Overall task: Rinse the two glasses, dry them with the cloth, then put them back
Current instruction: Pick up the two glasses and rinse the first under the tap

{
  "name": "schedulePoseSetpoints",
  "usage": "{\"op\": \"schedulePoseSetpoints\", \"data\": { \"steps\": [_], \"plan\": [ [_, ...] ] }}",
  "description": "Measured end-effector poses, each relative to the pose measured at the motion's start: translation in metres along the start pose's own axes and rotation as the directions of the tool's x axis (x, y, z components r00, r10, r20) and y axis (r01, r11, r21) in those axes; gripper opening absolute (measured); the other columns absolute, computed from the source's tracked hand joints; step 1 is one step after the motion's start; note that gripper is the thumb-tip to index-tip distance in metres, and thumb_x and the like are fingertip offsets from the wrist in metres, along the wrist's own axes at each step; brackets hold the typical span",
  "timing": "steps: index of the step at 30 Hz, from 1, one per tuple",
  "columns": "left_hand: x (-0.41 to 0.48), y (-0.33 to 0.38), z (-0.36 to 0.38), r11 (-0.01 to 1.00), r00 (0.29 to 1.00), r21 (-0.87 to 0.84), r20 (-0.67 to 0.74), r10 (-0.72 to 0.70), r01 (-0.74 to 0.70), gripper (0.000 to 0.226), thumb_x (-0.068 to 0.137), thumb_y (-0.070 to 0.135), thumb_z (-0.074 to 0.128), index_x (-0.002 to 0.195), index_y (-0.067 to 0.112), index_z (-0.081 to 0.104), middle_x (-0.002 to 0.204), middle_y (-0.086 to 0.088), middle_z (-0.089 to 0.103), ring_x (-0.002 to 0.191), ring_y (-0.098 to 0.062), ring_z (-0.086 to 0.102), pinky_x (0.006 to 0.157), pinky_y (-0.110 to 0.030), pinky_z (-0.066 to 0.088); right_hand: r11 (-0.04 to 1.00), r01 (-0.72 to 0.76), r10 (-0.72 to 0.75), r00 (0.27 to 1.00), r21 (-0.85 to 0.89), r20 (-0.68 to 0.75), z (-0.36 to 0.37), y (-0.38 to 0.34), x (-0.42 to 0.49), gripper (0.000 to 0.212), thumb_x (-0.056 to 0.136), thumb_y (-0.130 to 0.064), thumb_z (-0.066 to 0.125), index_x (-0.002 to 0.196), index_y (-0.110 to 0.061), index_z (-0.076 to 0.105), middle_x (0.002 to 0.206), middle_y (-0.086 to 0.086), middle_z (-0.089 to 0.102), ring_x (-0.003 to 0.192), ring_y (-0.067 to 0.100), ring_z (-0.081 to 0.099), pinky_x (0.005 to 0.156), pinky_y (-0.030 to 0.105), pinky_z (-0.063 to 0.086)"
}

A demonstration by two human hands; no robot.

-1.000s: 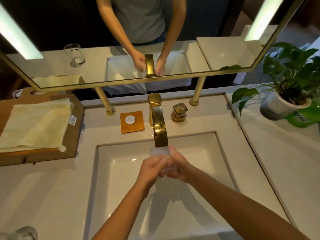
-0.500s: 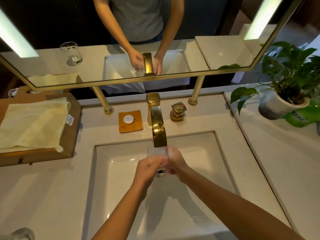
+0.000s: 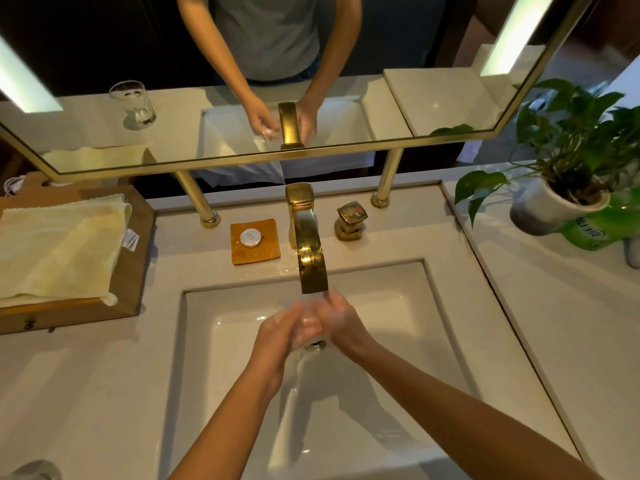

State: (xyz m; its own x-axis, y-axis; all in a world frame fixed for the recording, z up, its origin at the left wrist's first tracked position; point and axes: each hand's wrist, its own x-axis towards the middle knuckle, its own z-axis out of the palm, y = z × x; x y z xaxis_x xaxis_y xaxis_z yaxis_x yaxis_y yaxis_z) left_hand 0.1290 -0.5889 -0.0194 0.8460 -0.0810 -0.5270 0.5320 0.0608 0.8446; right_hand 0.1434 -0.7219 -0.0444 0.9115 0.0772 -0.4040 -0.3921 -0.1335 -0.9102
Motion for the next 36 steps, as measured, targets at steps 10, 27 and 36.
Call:
{"op": "schedulePoseSetpoints", "data": {
  "steps": [10,27,36],
  "plan": [
    [-0.002,-0.023,0.004,0.706,0.871,-0.545,0.099,-0.481,0.452,0.054,0.091,0.034,0.052,0.142,0.018,0.041,0.124,-0.002,0.064,0.096,-0.016,0.067,0.061,-0.024,0.050,0.994,-0.050,0.028,0.978,0.099,0.205,0.010,-0.007,0.000,0.032,0.092,-0.032,0.058,0.100,-0.003,0.069,0.091,0.008,0.064,0.082,0.014,0.064,0.071,0.021,0.053],
    [0.009,-0.024,0.008,0.982,0.980,0.023,-0.082,-0.183,0.186,0.020,0.089,0.031,0.062,0.088,0.013,0.070,0.070,-0.005,0.072,0.064,-0.015,0.068,0.055,-0.022,0.052,0.916,-0.400,0.397,0.903,-0.016,0.164,-0.006,0.013,0.009,0.025,0.089,-0.034,0.057,0.101,-0.013,0.064,0.095,0.011,0.064,0.089,0.024,0.064,0.078,0.042,0.057],
    [-0.004,-0.009,0.003,0.365,0.798,0.820,0.172,0.578,-0.441,0.033,0.077,0.040,0.071,0.108,0.029,0.064,0.107,0.011,0.063,0.102,-0.007,0.054,0.101,-0.029,0.036,0.319,-0.566,0.472,0.791,0.760,0.391,0.001,0.053,0.007,0.050,0.088,-0.056,0.053,0.102,-0.010,0.067,0.078,0.006,0.062,0.055,0.015,0.057,0.035,0.020,0.041]
  ]
}}
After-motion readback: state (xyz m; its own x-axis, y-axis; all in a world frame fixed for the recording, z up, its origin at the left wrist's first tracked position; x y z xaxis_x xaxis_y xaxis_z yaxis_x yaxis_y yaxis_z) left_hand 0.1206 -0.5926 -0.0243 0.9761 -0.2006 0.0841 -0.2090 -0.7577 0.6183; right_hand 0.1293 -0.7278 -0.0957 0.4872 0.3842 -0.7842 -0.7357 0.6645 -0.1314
